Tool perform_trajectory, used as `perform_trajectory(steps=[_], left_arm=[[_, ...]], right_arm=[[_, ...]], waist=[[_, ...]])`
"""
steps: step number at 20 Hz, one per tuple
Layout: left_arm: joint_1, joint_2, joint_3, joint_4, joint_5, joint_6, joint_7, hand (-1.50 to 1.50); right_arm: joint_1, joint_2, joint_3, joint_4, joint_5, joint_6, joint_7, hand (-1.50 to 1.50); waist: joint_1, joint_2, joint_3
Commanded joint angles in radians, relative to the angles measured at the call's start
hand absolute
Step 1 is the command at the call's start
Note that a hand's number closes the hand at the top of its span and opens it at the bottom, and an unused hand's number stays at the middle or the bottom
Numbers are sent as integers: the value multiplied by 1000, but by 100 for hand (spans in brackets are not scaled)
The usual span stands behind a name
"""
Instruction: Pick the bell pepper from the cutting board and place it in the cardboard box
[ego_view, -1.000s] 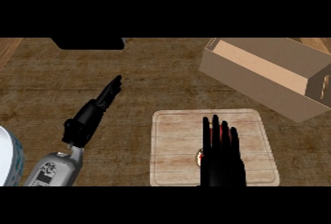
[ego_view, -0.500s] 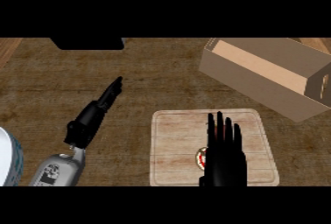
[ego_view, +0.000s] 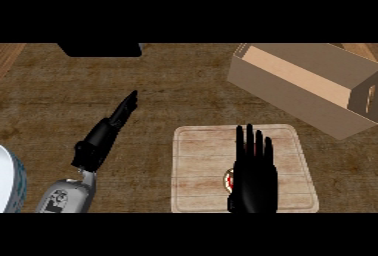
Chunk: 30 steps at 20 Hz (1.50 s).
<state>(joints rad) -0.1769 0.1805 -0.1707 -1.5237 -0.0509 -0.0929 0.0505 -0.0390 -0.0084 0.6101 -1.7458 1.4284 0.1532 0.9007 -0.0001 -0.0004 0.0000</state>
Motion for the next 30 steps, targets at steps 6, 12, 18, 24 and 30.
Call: perform_trajectory(steps=[6,12,18,24,30], left_arm=[[-12,-47,12,-46,-43,-14,65,0],[-31,-38,57,-11,-43,-50,33,0],[-27,-48,69,1,-45,-56,38,0],[7,-75,47,-17,-75,-44,15,0],[20,-48,71,-65,-56,-78,34,0]], right_arm=[[-7,-9,-53,31,-39,42,-13,-150],[3,-11,-87,128,-39,-52,-60,-150],[7,8,-48,182,6,-65,-9,-150],[-72,-42,-186,235,-66,-45,-115,150],[-14,-65,-109,234,2,-100,-124,150]], waist=[[-1,0,0],[0,0,0],[0,0,0],[1,1,0],[1,-1,0]])
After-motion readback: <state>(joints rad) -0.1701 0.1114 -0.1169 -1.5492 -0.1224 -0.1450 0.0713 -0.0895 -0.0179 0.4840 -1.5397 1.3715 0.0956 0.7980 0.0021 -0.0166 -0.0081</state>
